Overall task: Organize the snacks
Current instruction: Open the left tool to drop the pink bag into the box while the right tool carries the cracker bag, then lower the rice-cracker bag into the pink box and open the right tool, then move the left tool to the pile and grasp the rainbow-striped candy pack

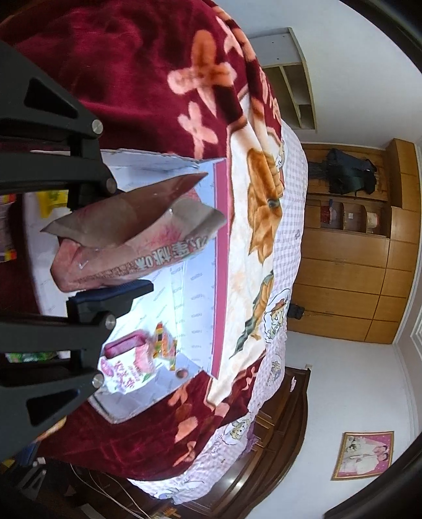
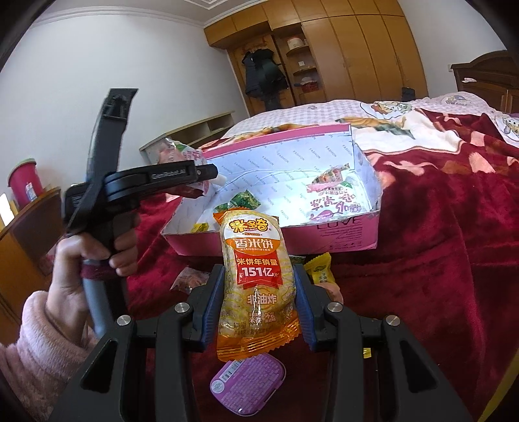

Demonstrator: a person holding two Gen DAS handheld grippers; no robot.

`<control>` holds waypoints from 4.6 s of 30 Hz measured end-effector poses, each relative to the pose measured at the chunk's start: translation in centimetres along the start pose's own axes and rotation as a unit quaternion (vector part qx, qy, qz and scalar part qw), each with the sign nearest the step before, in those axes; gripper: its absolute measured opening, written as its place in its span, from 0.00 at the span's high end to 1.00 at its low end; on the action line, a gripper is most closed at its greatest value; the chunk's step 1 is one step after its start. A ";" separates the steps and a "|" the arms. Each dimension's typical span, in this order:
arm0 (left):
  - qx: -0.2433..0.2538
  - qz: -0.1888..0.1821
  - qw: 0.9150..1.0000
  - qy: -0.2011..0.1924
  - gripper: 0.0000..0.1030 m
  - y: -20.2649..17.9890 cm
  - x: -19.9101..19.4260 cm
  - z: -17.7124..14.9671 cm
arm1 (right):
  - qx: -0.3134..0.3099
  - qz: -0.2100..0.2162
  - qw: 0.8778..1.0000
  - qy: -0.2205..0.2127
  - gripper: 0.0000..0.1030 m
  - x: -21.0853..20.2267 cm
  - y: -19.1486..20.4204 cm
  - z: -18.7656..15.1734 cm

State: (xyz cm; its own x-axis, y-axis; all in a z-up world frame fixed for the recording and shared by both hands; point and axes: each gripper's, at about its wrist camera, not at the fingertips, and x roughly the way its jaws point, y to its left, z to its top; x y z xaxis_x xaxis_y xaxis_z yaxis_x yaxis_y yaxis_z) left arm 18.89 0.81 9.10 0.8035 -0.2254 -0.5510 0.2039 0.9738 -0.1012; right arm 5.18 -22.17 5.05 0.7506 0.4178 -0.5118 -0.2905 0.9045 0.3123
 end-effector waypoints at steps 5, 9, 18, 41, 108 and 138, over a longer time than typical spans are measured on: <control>0.009 0.007 1.000 0.008 0.66 0.3 1.9 0.1 | -0.005 0.003 1.000 -0.007 0.59 -0.3 -0.2 0.3; 0.006 0.015 1.000 0.023 0.65 0.8 3.4 -0.2 | -0.010 0.000 1.000 -0.008 0.59 -0.3 -0.2 0.5; 0.013 0.037 0.999 0.025 0.42 1.6 4.5 -0.9 | -0.009 -0.008 1.000 -0.002 0.59 0.5 -0.8 1.2; 0.008 0.032 0.999 0.003 0.24 1.7 1.0 -0.9 | -0.030 -0.025 0.999 0.001 0.59 2.1 -0.4 4.2; -0.001 0.029 1.000 0.012 0.22 1.8 -1.3 -2.5 | -0.048 -0.032 0.998 0.033 0.39 10.0 0.3 9.5; -0.029 0.025 0.998 0.058 0.22 2.2 -5.2 -7.6 | -0.028 -0.061 0.998 0.012 0.39 0.5 -1.8 2.6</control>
State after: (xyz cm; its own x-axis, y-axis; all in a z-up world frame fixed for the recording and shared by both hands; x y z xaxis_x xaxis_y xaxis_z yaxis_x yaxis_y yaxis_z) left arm 10.91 4.32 5.40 0.7405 -0.1748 -0.6489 0.1292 0.9846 -0.1177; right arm 7.62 -23.86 6.34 0.7679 0.3065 -0.5624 -0.2321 0.9516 0.2016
